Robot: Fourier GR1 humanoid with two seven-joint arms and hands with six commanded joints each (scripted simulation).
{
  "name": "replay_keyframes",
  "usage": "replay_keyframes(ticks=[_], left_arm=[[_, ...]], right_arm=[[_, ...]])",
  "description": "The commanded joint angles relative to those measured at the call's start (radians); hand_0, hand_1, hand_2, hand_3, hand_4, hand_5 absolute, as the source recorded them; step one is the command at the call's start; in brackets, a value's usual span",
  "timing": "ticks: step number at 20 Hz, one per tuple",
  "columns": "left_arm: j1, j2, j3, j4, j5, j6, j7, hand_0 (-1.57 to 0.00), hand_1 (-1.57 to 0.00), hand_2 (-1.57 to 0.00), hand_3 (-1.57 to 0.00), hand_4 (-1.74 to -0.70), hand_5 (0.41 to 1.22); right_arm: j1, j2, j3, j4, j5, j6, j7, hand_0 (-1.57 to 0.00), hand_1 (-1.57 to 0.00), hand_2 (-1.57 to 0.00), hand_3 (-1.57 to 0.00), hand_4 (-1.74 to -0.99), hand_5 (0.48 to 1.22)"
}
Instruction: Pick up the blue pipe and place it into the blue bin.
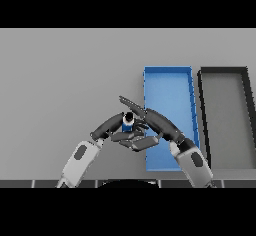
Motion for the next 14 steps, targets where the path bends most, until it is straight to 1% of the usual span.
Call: replay_keyframes(ticks=[1,3,4,5,6,7,8,9,10,11,12,13,14], left_arm=[[0.006,-0.004,0.001,-0.001,0.003,-0.007,0.014,-1.57,-1.57,-1.57,-1.57,-1.46,1.221],[0.007,-0.006,0.011,0.007,-0.011,-0.014,-0.019,-1.57,-1.57,-1.57,-1.57,-1.46,1.221],[0.015,-0.008,0.016,0.0,-0.001,-0.023,-0.017,-1.57,-1.57,-1.57,-1.57,-1.46,1.221],[0.012,-0.014,0.014,0.006,-0.02,-0.014,0.009,-1.57,-1.57,-1.57,-1.57,-1.51,1.221],[0.015,-0.023,0.016,-0.002,-0.014,-0.014,0.038,-1.57,-1.57,-1.54,-1.3,-1.56,1.221],[0.022,-0.028,0.016,0.002,-0.013,-0.013,0.044,-1.57,-1.57,-1.53,-1.14,-1.6,1.221],[0.01,-0.031,0.022,0.004,-0.014,-0.011,0.06,-1.57,-1.57,-1.54,-1.16,-1.63,1.221],[0.013,-0.033,0.023,0.004,-0.018,-0.012,0.045,-1.57,-1.57,-1.54,-1.21,-1.65,1.221],[0.002,-0.031,0.033,0.01,-0.017,-0.019,0.04,-1.57,-1.57,-1.55,-1.23,-1.67,1.221],[0.015,-0.031,0.032,0.008,-0.014,-0.026,0.029,-1.57,-1.57,-1.55,-1.27,-1.68,1.221],[0.004,-0.045,0.035,0.008,-0.02,-0.016,0.036,-1.57,-1.57,-1.56,-1.31,-1.69,1.221],[0.011,-0.048,0.026,0.003,-0.029,-0.019,0.034,-1.57,-1.57,-1.56,-1.33,-1.7,1.221],[0.011,-0.048,0.032,0.002,-0.025,-0.022,0.03,-1.57,-1.57,-1.56,-1.32,-1.71,1.221]], right_arm=[[-0.017,0.006,0.002,0.018,0.0,0.003,0.01,0.0,0.0,0.0,0.0,-1.208,0.512],[-0.067,0.026,-0.004,0.067,-0.011,0.012,0.027,0.0,-0.03,-0.05,-0.01,-1.215,0.513],[-0.066,0.033,0.008,0.077,-0.01,0.02,0.023,-0.02,-0.11,-0.13,-0.05,-1.222,0.517],[-0.091,0.044,0.01,0.092,-0.012,0.022,0.036,-0.17,-0.24,-0.25,-0.14,-1.255,0.519],[-0.098,0.042,0.006,0.101,-0.019,0.031,0.031,-0.4,-0.44,-0.43,-0.31,-1.303,0.52],[-0.112,0.048,0.01,0.109,-0.013,0.033,0.035,-0.63,-0.65,-0.66,-0.5,-1.383,0.523],[-0.128,0.054,0.008,0.125,-0.002,0.027,0.029,-0.82,-0.84,-0.84,-0.66,-1.446,0.527],[-0.131,0.054,0.013,0.136,0.005,0.031,0.021,-0.97,-0.98,-0.99,-0.79,-1.496,0.555],[-0.126,0.063,0.007,0.144,-0.013,0.035,0.001,-1.09,-1.1,-1.1,-0.9,-1.537,0.6],[-0.124,0.073,-0.004,0.156,-0.03,0.033,-0.014,-1.19,-1.19,-1.2,-1.03,-1.513,0.671],[-0.115,0.089,0.001,0.151,-0.038,0.028,-0.03,-1.26,-1.27,-1.27,-1.14,-1.495,0.781],[-0.099,0.086,0.002,0.145,-0.033,0.027,-0.059,-1.32,-1.33,-1.33,-1.23,-1.481,0.869],[-0.1,0.097,0.013,0.151,-0.009,0.02,-0.082,-1.37,-1.38,-1.38,-1.29,-1.475,0.94]])
